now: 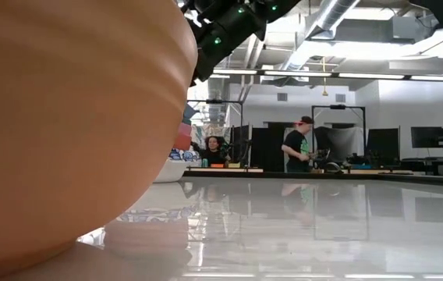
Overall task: Nest bowls inside each other
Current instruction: Stack the blue bowl on top of the green bowl, then stack the white bowl on top of the blue bowl
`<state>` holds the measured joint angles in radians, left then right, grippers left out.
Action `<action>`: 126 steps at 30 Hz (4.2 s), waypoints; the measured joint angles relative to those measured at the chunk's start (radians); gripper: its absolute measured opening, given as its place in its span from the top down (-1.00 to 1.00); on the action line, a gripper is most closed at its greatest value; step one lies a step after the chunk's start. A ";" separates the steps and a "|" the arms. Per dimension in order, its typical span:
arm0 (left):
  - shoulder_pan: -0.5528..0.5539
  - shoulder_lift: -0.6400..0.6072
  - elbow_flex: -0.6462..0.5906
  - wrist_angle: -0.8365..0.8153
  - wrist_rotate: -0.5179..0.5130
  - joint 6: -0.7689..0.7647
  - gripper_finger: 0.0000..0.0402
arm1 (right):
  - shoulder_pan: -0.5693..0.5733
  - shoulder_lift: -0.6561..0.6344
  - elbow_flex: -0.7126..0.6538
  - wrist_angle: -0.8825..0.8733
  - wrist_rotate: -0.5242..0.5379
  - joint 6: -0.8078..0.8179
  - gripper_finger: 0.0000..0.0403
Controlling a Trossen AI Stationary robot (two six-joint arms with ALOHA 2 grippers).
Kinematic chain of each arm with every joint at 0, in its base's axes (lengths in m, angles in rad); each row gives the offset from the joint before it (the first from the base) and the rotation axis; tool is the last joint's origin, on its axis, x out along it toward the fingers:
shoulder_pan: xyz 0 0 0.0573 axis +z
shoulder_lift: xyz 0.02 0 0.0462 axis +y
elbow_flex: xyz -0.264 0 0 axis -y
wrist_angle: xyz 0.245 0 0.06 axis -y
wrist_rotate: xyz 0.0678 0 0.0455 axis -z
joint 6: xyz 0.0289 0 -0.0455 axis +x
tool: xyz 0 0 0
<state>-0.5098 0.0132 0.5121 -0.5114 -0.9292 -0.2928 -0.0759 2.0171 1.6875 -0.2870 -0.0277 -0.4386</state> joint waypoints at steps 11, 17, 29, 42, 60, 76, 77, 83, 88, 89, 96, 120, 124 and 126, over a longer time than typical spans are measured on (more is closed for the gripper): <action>0.000 0.000 0.000 -0.006 -0.100 -0.027 0.05 | -0.012 0.000 0.000 0.005 -0.001 0.045 0.54; 0.000 0.000 0.000 -0.015 -0.105 -0.009 0.05 | -0.015 0.000 0.000 0.002 -0.002 0.041 0.40; 0.000 0.000 0.000 -0.034 -0.106 -0.027 0.05 | -0.010 -0.013 0.000 0.012 -0.002 0.041 0.34; 0.000 0.000 0.000 -0.127 -0.020 -0.097 0.05 | -0.016 -0.234 0.001 -0.090 -0.072 0.150 0.33; 0.000 0.000 0.000 -0.126 0.095 -0.141 0.05 | 0.518 -0.371 -0.040 -1.260 0.239 1.491 0.33; 0.000 0.000 0.000 -0.126 0.088 -0.138 0.05 | 1.013 -0.381 -0.196 -1.271 0.037 2.476 0.33; 0.000 0.000 0.000 -0.126 0.088 -0.138 0.05 | 1.031 -0.381 -0.209 -1.268 0.026 2.506 0.32; 0.000 0.000 0.000 -0.126 0.087 -0.138 0.05 | 1.111 -0.382 -0.282 -1.192 -0.003 2.535 0.16; 0.000 0.000 0.000 -0.127 0.086 -0.138 0.05 | 1.141 -0.383 -0.331 -1.184 0.000 2.495 -0.04; 0.000 0.000 0.000 -0.127 0.086 -0.138 0.05 | 1.145 -0.383 -0.342 -1.188 0.000 2.469 -0.08; 0.000 0.000 0.000 -0.127 0.051 -0.137 0.05 | 1.152 -0.384 -0.402 -1.145 0.012 2.194 -0.15; 0.000 0.000 0.000 -0.128 0.028 -0.175 0.05 | 1.126 -0.528 -0.750 -0.808 0.018 1.909 -0.04; 0.000 0.000 0.000 -0.128 0.028 -0.175 0.05 | 1.095 -0.525 -0.780 -0.790 0.003 1.919 0.25; 0.000 0.000 0.000 -0.128 0.028 -0.175 0.05 | 1.069 -0.525 -0.785 -0.791 0.003 1.918 0.48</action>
<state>-0.5101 0.0132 0.5121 -0.6394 -0.9016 -0.4679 0.9930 1.4924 0.9021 -1.0778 -0.0243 1.4796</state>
